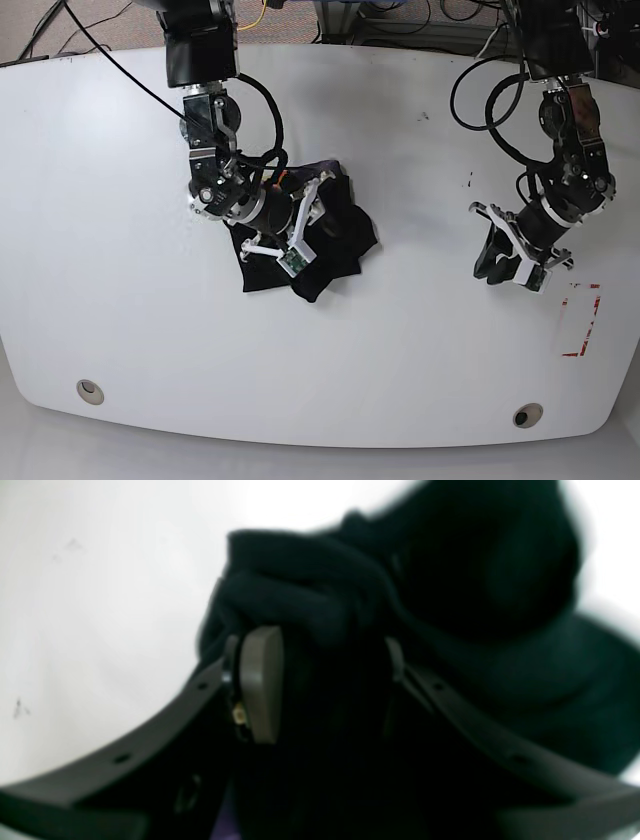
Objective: Layout the t-shirt on the table in an organized manner, then fold the t-shirt properly
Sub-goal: 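Press and tuck the bundle with the right gripper, then grasp the bundle with the left gripper and release the right gripper, then carry the bundle with the left gripper to the table edge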
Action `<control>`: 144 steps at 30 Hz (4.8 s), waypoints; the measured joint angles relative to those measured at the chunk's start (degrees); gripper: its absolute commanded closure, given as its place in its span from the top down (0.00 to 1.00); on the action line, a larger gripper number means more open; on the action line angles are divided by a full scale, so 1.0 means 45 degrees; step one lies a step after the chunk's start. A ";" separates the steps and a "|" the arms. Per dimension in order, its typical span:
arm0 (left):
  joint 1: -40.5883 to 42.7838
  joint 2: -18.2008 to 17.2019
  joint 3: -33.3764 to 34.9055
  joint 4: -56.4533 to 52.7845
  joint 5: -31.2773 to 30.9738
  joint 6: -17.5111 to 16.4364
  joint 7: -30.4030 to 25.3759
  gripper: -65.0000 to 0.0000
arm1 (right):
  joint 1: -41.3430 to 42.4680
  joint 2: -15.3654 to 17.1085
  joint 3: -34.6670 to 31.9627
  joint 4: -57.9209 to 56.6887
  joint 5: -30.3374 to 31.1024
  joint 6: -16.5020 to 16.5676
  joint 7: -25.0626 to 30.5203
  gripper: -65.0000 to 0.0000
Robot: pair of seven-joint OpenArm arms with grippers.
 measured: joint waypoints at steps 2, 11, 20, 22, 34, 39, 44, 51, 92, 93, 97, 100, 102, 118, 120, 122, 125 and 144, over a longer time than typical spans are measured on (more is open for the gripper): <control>-0.0053 -0.0019 -0.0005 0.0000 -0.0029 0.0000 -0.0015 0.18 | 0.0053 -0.0063 -0.0015 0.0894 0.0063 0.0015 -0.0442 0.39; 0.0136 -0.0015 -0.0019 0.0000 0.0010 0.0010 -0.0015 0.18 | 0.0500 -0.0636 -0.0029 0.2074 0.0165 0.0160 -0.1078 0.39; 0.0277 -0.0019 -0.0019 0.0005 0.0000 0.0005 -0.0024 0.18 | 0.1588 0.0262 -0.0015 -0.0738 0.0097 0.0112 0.0976 0.39; 0.0442 -0.0015 0.0010 0.0005 0.0000 0.0010 -0.0063 0.18 | 0.1787 0.0568 -0.0015 -0.1661 0.0117 0.0097 0.1525 0.39; 0.0831 0.0112 0.1749 0.0379 0.0034 0.0039 0.0005 0.18 | 0.2871 0.1268 -0.0015 -0.7125 0.0316 0.0102 0.5518 0.39; 0.0899 0.0719 0.2385 0.0597 -0.0034 0.0000 -0.0112 0.18 | 0.2764 0.1258 -0.0010 -0.6305 0.0233 0.0058 0.4561 0.39; 0.0889 0.1117 0.2914 0.0845 0.0053 0.0049 -0.0053 0.18 | 0.2424 0.1141 0.1025 -0.3337 0.0272 0.0262 0.2705 0.40; 0.0398 0.1865 0.3653 0.0879 0.0117 0.0136 -0.0107 0.18 | 0.2385 0.1486 0.2050 -0.0709 0.0219 0.0058 0.1001 0.39; -0.2433 0.4794 1.1880 -0.6115 0.2050 0.9870 -0.5595 0.19 | -0.1991 0.2288 0.7533 0.5459 0.0301 0.0160 -0.1418 0.39; -0.2506 0.4838 1.2522 -0.6402 0.2059 1.0146 -0.5945 0.19 | -0.2035 0.2283 0.7616 0.5464 0.0296 0.0151 -0.1423 0.39; -0.2667 0.5051 1.3746 -0.7427 0.1996 1.0690 -0.6766 0.19 | -0.2225 0.2283 0.7650 0.5644 0.0223 0.0146 -0.1511 0.39; -0.2783 0.5095 1.3935 -0.8354 0.1987 1.1026 -0.7325 0.19 | -0.2404 0.2254 0.7621 0.5809 0.0301 0.0155 -0.1515 0.39; -0.3002 0.5076 1.3930 -0.9073 0.1962 1.1016 -0.7917 0.19 | -0.2487 0.2249 0.7645 0.5867 0.0296 0.0151 -0.1525 0.39; -0.2118 0.2997 1.3721 -0.8102 0.1933 0.9491 -0.9112 0.19 | -0.2579 0.2220 0.7854 0.5877 0.0267 0.0151 -0.1549 0.39; -0.1749 0.2244 1.3517 -0.7363 0.1540 0.8884 -0.8952 0.19 | -0.2584 0.2084 0.7815 0.5882 0.0267 0.0151 -0.1549 0.39; -0.1336 0.1535 1.3066 -0.6368 0.1054 0.8340 -0.8408 0.19 | -0.2594 0.1875 0.7825 0.5906 0.0267 0.0151 -0.1554 0.39; -0.0743 0.0257 1.2492 -0.5226 0.0529 0.7927 -0.8053 0.19 | -0.2657 0.1758 0.7820 0.5901 0.0306 0.0189 -0.1564 0.39; 0.2963 -0.4745 0.6183 -0.3560 -0.0622 0.2628 -0.7373 0.19 | -0.3453 0.1258 0.7796 0.6241 0.0306 0.0155 -0.1515 0.39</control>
